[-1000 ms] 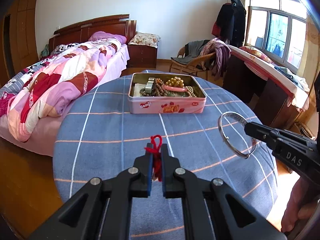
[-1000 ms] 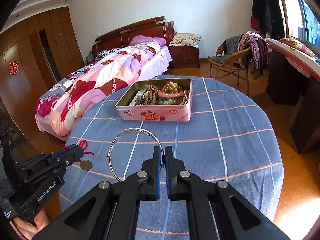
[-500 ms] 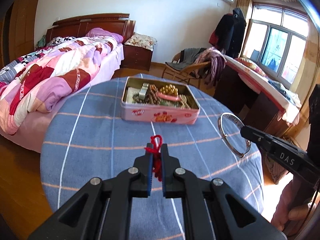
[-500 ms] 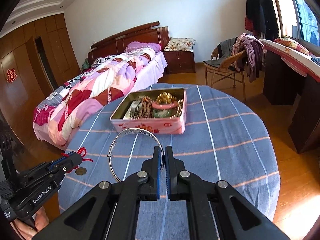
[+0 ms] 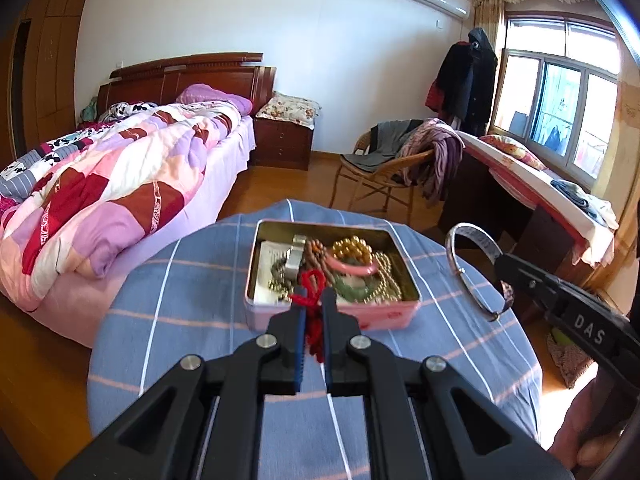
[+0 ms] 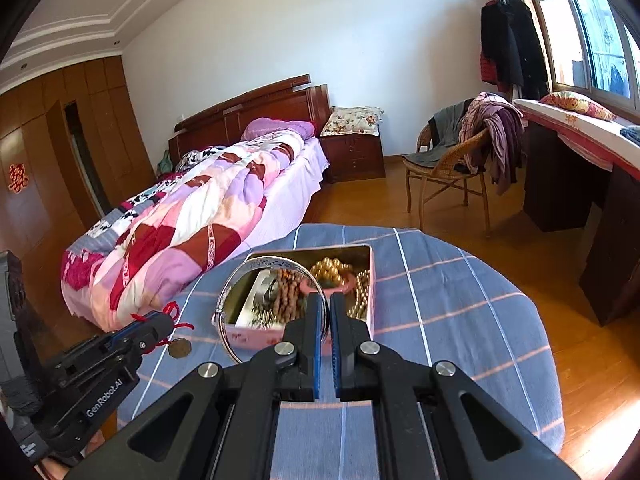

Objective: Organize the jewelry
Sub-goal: 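Carry the red string and silver bangle over the pink tin with both tools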

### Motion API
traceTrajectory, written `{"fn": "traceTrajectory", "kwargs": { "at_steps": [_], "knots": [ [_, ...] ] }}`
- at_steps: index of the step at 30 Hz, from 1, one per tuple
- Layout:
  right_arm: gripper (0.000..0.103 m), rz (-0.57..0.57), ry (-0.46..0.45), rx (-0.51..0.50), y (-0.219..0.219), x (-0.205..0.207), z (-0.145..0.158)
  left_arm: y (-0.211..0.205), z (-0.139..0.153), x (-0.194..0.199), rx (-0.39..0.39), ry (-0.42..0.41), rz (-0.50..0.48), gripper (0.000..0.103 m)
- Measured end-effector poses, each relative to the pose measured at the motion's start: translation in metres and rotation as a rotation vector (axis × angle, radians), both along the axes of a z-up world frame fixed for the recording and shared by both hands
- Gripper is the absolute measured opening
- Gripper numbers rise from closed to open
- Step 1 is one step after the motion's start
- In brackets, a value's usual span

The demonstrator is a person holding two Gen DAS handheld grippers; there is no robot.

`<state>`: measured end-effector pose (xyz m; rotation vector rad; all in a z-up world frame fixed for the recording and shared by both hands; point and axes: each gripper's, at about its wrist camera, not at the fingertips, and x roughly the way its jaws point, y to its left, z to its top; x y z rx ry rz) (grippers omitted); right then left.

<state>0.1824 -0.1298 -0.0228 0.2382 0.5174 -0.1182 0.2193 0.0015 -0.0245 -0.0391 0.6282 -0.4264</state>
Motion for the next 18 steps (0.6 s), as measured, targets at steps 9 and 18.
{"fn": "traceTrajectory", "kwargs": {
  "at_steps": [9,18],
  "knots": [
    [0.003,-0.035,-0.002,0.017,-0.014,0.045,-0.005,-0.018,-0.008,0.036,0.006,0.009,0.001,0.007],
    [0.003,-0.089,0.020,0.036,-0.027,0.085,-0.031,-0.033,-0.027,0.074,-0.008,0.037,0.021,0.007]
  ]
}}
